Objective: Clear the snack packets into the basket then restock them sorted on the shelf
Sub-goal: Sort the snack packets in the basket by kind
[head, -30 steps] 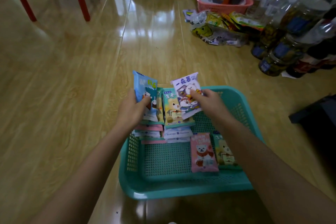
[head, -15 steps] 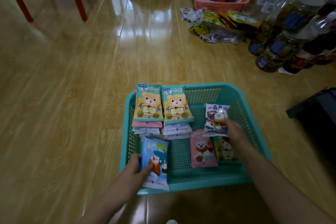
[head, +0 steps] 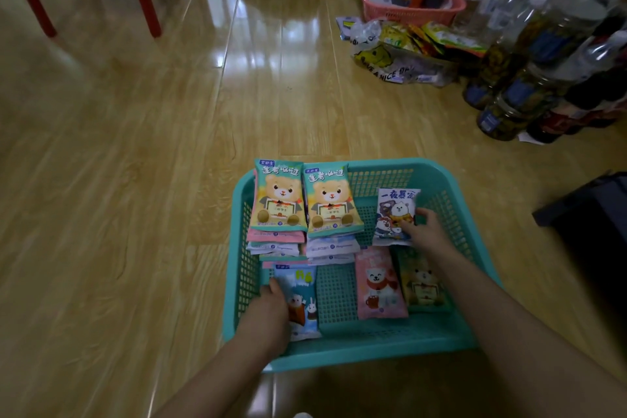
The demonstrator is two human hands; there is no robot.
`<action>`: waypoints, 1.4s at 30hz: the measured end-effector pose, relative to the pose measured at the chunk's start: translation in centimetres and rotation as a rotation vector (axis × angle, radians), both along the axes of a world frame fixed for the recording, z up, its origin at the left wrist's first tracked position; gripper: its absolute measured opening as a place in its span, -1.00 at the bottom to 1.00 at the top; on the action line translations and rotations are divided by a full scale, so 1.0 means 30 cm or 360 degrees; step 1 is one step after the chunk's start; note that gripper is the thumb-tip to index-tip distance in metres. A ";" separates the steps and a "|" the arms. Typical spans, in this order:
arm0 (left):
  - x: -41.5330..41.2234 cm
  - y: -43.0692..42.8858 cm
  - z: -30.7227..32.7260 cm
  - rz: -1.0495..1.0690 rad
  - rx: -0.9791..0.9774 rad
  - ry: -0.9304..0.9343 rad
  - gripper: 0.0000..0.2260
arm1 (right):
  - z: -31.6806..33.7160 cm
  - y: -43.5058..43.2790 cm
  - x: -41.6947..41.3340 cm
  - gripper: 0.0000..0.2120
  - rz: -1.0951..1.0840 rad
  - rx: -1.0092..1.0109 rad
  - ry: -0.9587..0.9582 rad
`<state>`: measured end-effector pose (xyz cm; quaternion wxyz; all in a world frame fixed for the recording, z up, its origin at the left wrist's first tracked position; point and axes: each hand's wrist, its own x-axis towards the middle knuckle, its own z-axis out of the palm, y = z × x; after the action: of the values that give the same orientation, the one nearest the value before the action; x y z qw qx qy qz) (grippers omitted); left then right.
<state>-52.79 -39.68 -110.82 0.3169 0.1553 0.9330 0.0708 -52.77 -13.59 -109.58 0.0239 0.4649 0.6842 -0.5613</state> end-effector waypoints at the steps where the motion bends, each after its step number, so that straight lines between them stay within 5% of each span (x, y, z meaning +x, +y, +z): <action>1: -0.005 -0.005 0.009 -0.0053 -0.0010 0.0063 -0.58 | -0.006 0.004 -0.009 -0.56 0.0035 0.0019 -0.0009; 9: -0.106 -0.087 0.189 0.0198 0.0766 0.0321 -0.93 | -0.039 0.000 -0.046 -0.63 0.0544 0.0741 -0.0264; 13: -0.180 -0.082 0.264 0.0506 0.1027 0.0684 -0.91 | 0.039 -0.073 -0.072 -0.73 0.0361 0.0885 0.0246; 16: -0.253 -0.035 0.281 0.0558 0.1038 0.0782 -0.68 | 0.133 -0.159 -0.122 -0.71 0.0451 0.0815 0.0424; 22: -0.335 0.087 0.224 0.0501 0.0702 0.0618 -0.32 | 0.139 -0.261 -0.174 -0.27 0.0824 0.0914 -0.0047; 30: -0.394 0.102 0.175 0.0646 0.0648 0.0412 -0.34 | 0.127 -0.270 -0.186 -0.45 0.0808 0.0800 -0.0124; 34: -0.401 0.111 0.174 0.0624 0.0758 0.0366 -0.56 | 0.145 -0.274 -0.177 -0.61 0.0775 0.0805 -0.0023; 38: -0.321 0.111 0.215 0.0639 0.1162 0.0536 -0.74 | 0.189 -0.196 -0.097 -0.71 0.0460 0.0357 0.0276; 42: -0.196 0.099 0.277 0.0783 0.1630 0.0125 -0.87 | 0.177 -0.077 0.094 -0.85 0.0080 0.0031 0.0442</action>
<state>-58.69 -36.72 -102.51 0.1404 0.0699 0.7993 0.5801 -49.96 -15.90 -104.26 -0.0615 0.3658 0.6977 -0.6129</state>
